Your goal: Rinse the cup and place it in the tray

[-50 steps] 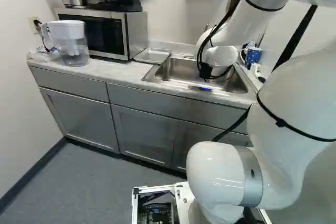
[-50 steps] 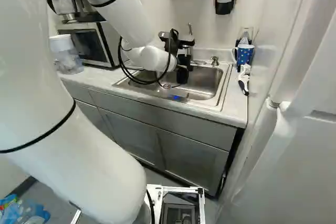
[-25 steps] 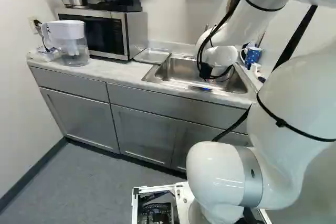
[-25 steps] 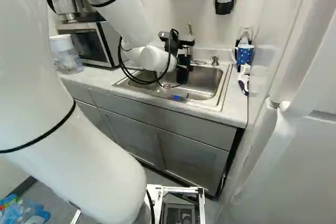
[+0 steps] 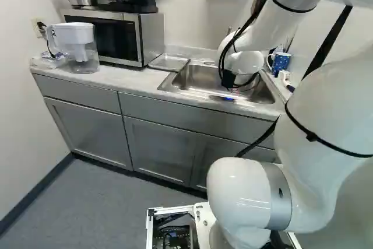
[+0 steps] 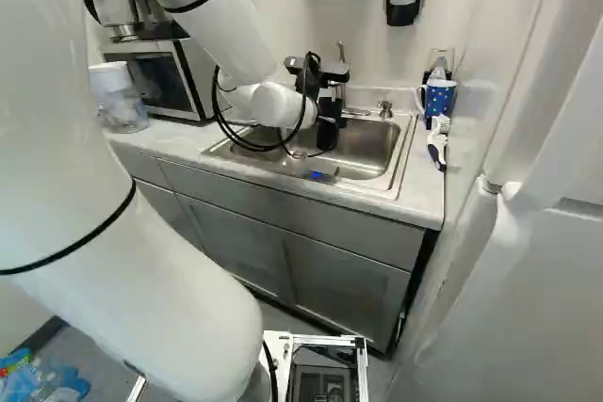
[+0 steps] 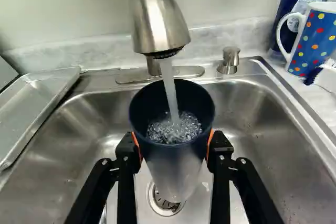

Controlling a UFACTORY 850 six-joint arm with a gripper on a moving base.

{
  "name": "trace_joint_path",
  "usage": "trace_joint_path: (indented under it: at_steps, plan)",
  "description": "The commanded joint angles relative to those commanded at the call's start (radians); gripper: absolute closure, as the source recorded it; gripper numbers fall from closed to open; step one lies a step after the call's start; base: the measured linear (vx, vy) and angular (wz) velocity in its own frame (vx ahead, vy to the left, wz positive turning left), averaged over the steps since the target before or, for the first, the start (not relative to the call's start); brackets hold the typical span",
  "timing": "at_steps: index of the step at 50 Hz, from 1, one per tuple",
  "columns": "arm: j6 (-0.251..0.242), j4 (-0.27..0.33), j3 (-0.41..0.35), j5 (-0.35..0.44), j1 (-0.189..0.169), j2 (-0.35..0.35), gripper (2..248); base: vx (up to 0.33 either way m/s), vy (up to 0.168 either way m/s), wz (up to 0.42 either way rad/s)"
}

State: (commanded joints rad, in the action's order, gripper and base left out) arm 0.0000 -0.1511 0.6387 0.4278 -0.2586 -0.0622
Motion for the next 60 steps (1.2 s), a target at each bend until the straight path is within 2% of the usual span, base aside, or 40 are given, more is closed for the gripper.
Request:
trace_joint_path:
  at_steps: [60]
  plan:
    - [0.0,0.0,0.0,0.0,0.0,0.0,124,0.0,0.0,0.0]
